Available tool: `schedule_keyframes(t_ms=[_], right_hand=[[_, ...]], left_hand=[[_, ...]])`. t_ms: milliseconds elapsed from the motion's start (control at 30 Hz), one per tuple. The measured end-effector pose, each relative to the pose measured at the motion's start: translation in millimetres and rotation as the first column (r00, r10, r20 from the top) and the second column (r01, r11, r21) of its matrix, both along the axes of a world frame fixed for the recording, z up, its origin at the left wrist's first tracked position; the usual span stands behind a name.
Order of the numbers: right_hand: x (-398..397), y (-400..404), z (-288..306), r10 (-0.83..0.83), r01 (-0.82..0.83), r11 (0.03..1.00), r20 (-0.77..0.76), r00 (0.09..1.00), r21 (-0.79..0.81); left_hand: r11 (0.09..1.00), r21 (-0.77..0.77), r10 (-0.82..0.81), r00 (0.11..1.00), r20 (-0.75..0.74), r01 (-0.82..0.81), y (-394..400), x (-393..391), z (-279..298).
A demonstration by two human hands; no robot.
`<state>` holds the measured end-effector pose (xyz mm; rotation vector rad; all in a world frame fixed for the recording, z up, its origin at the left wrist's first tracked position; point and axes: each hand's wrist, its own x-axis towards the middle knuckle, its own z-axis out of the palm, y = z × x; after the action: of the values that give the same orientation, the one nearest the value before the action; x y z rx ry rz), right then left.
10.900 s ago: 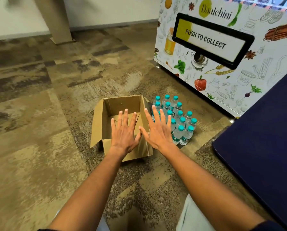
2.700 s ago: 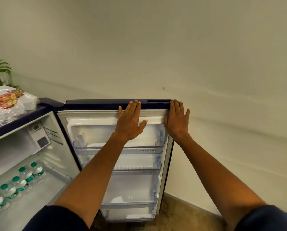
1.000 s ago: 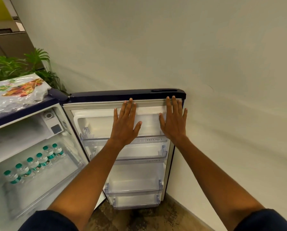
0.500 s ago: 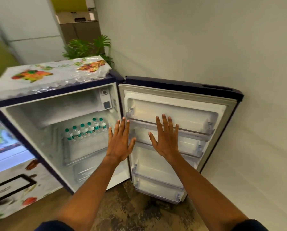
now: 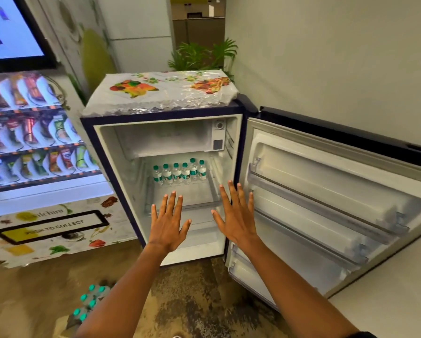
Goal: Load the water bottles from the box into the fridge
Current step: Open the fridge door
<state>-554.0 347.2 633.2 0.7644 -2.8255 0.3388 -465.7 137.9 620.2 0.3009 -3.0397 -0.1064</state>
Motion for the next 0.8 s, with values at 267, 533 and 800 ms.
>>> schedule_keyframes(t_ms=[267,533,800], right_hand=[[-23,-75,-20,0.039,-0.041,0.999,0.055,0.998,0.031],[-58,-133,-40,0.002,-0.007,0.997,0.075,0.997,0.073],[-81,-159,-79,0.005,-0.028,0.99,0.164,0.986,0.138]], left_hand=[[0.997,0.041,0.065,0.997,0.031,-0.066,-62,-21,-11],[0.998,0.04,0.036,0.993,0.112,-0.041,-119,-62,-28],[0.993,0.088,0.062,0.972,0.225,-0.084,-139,-76,-68]])
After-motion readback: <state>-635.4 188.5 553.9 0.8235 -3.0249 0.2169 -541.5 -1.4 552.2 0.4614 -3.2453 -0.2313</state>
